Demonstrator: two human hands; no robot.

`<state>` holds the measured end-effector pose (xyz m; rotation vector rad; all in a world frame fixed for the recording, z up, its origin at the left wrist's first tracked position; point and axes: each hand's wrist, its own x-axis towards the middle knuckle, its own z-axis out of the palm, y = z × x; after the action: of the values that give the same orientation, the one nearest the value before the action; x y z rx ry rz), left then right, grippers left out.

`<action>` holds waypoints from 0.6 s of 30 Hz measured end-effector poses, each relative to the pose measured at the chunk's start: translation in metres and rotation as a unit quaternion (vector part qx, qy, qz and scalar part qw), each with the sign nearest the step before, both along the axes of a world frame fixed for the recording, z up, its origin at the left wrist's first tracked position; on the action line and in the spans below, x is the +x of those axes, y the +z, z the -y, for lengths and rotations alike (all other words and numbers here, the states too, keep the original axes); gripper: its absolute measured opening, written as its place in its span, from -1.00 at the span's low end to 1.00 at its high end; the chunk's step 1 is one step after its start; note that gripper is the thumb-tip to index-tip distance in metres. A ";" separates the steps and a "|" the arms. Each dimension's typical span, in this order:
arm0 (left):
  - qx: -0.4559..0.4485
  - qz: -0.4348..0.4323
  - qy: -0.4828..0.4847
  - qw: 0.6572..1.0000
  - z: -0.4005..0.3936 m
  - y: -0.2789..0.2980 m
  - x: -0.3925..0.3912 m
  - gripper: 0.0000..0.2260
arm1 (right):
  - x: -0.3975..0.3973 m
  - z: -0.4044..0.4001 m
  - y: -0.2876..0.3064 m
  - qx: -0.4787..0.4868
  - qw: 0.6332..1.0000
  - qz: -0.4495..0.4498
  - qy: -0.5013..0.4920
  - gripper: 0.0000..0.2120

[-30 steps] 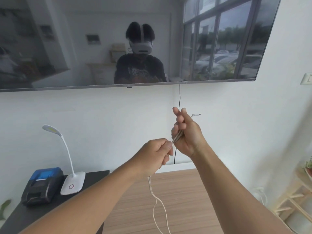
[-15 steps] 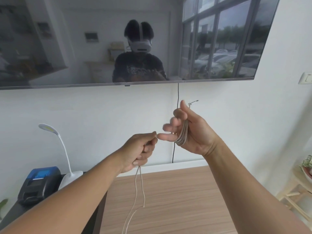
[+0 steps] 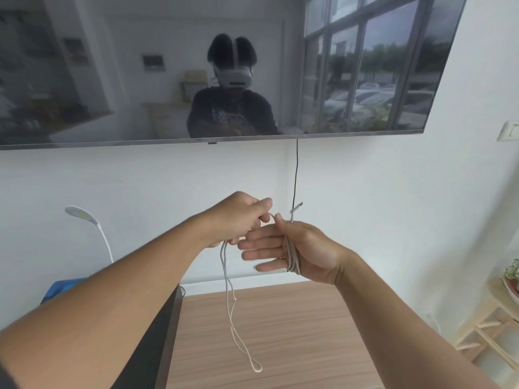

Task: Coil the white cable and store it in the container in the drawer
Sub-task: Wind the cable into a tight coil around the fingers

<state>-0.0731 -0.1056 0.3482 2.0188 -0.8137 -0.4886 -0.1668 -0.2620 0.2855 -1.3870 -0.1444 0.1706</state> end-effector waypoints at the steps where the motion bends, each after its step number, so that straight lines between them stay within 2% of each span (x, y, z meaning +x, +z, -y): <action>1: 0.009 0.037 0.003 0.999 0.001 0.002 -0.001 -0.61 | 0.003 0.001 -0.003 0.014 1.000 0.002 -0.024 -0.44; 4: 0.002 0.091 -0.008 0.996 0.005 0.005 -0.011 -0.63 | 0.013 -0.001 -0.011 0.093 0.993 0.023 -0.069 -0.50; 7: 0.007 0.158 -0.039 0.987 0.007 -0.003 -0.023 -0.64 | 0.023 0.003 -0.018 0.162 0.979 0.004 -0.122 -0.48; 9: 0.023 0.194 -0.049 0.980 0.004 -0.016 -0.025 -0.65 | 0.026 0.008 -0.017 0.212 0.969 -0.001 -0.128 -0.57; 15: -0.004 0.152 -0.030 0.988 -0.004 -0.048 -0.024 -0.67 | 0.027 0.009 0.000 0.351 0.921 0.055 -0.160 -0.80; 18: -0.018 0.119 -0.029 0.992 -0.005 -0.055 -0.027 -0.67 | 0.024 0.005 0.009 0.387 0.903 0.059 -0.177 -0.71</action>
<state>-0.1001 -0.1010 0.2932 2.0494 -1.0189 -0.2661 -0.1429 -0.2669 0.2943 -0.6043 -0.0455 -0.2604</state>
